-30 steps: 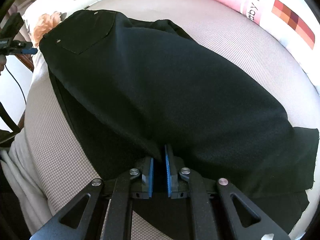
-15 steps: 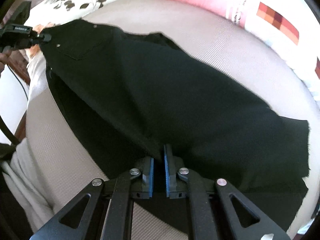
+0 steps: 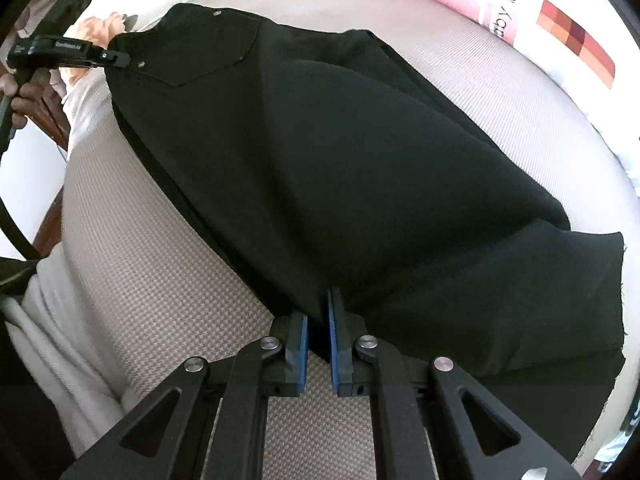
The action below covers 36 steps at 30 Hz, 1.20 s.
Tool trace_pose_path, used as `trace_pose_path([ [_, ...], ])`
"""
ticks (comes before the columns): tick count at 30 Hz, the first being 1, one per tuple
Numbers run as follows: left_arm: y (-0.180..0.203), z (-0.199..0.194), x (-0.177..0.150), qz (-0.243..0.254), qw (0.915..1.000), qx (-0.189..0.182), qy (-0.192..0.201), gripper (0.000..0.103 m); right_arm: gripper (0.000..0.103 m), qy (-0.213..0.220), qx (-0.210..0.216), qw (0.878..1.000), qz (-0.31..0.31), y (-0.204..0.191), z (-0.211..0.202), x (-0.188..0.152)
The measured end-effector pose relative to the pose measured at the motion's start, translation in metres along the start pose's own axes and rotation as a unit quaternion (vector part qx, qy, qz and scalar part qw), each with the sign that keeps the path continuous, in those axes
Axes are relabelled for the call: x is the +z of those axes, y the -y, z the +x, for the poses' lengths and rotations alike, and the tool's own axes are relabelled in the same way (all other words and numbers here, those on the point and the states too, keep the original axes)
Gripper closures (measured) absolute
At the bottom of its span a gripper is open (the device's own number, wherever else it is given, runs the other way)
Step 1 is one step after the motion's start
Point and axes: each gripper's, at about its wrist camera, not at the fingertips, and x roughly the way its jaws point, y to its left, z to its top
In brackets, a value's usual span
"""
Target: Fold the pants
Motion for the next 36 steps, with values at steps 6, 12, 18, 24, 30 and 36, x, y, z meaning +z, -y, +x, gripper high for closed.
trace_pose_path([
  [6, 0.012, 0.002, -0.010, 0.039, 0.9987, 0.025, 0.020, 0.083, 0.095, -0.010, 0.006, 1.000, 0.008, 0.002, 0.009, -0.004],
  [12, 0.021, -0.016, -0.023, 0.046, 0.9951, 0.078, 0.039, 0.051, 0.088, 0.000, 0.011, 0.999, 0.035, 0.008, 0.007, -0.004],
  [18, 0.042, -0.059, -0.038, 0.083, 0.9736, 0.171, 0.126, 0.050, 0.077, 0.011, 0.016, 0.998, 0.061, 0.017, 0.001, -0.006],
  [24, 0.150, -0.040, -0.053, 0.252, 0.9514, 0.101, 0.145, 0.050, 0.076, 0.022, 0.033, 0.995, 0.094, 0.026, 0.000, -0.003],
  [30, 0.244, 0.031, -0.067, 0.377, 0.9217, 0.017, 0.092, 0.050, 0.076, 0.034, 0.050, 0.990, 0.128, 0.039, -0.004, -0.001],
  [36, 0.298, 0.092, -0.079, 0.447, 0.8916, 0.016, 0.067, 0.050, 0.076, 0.044, 0.071, 0.984, 0.156, 0.044, -0.007, -0.002],
])
